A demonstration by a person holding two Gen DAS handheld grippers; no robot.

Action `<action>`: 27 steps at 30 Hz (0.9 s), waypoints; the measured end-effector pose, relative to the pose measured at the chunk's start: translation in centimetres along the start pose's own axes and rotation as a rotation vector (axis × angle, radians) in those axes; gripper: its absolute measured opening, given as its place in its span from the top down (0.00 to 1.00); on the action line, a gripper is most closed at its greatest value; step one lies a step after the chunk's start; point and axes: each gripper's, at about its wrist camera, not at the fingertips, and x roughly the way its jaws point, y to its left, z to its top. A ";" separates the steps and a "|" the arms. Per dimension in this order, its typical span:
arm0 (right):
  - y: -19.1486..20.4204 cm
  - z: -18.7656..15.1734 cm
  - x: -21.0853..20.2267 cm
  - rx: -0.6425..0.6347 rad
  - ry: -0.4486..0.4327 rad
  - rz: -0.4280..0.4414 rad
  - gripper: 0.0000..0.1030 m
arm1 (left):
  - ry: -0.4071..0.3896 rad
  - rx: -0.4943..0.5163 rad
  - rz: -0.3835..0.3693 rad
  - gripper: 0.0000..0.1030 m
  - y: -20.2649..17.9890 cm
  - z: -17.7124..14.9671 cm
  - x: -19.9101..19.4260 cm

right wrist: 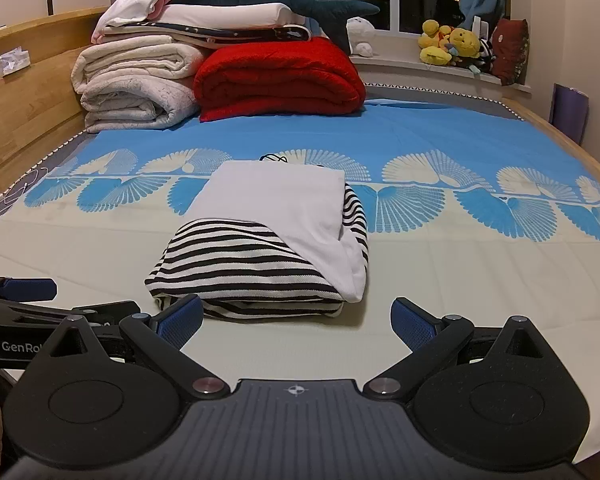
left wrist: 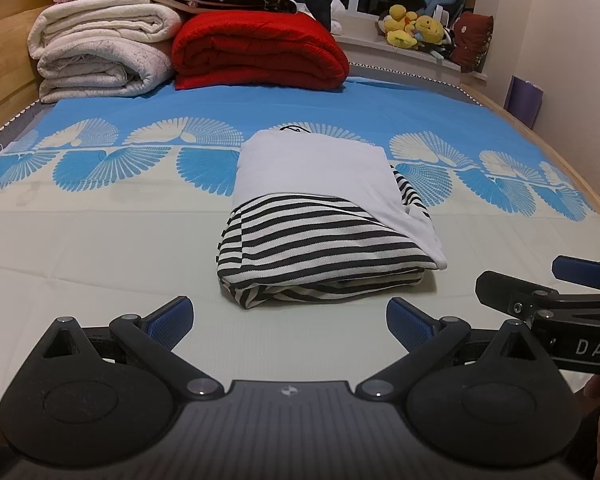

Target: Fold small clothes

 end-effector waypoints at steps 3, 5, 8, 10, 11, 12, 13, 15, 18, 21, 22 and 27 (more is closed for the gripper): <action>0.0 0.0 0.0 0.001 0.000 0.001 0.03 | -0.002 0.001 -0.001 0.00 0.0 0.0 0.0; 0.0 0.0 0.0 0.000 0.000 0.001 0.03 | -0.001 -0.002 -0.001 0.00 0.0 0.0 0.0; 0.1 0.0 0.0 0.001 -0.002 0.002 0.03 | -0.003 -0.001 -0.001 0.00 0.0 0.0 0.1; 0.1 0.1 -0.1 0.002 -0.002 0.002 0.03 | -0.002 -0.002 -0.002 0.00 0.0 0.0 0.1; 0.1 0.1 -0.1 0.002 -0.002 0.003 0.03 | -0.001 -0.003 -0.003 0.00 0.0 0.0 0.1; 0.1 0.1 -0.1 0.001 -0.002 0.002 0.03 | 0.000 -0.004 -0.003 0.00 0.0 0.0 0.1; 0.1 0.1 -0.1 0.001 -0.002 0.002 0.03 | 0.000 -0.005 -0.003 0.00 0.0 0.0 0.1; 0.1 0.1 -0.1 0.001 -0.002 0.002 0.03 | 0.000 -0.005 -0.004 0.00 0.1 0.0 0.1; 0.1 0.1 -0.1 0.001 -0.001 0.002 0.03 | 0.001 -0.005 -0.004 0.00 0.0 0.0 0.1; 0.1 0.1 -0.1 0.002 -0.002 0.003 0.03 | 0.000 -0.006 -0.004 0.00 0.0 0.0 0.1; 0.1 0.1 -0.1 0.002 -0.001 0.004 0.03 | 0.001 -0.006 -0.004 0.00 0.0 0.0 0.1; 0.1 0.1 -0.1 0.002 -0.001 0.004 0.03 | 0.001 -0.006 -0.004 0.00 0.0 0.0 0.1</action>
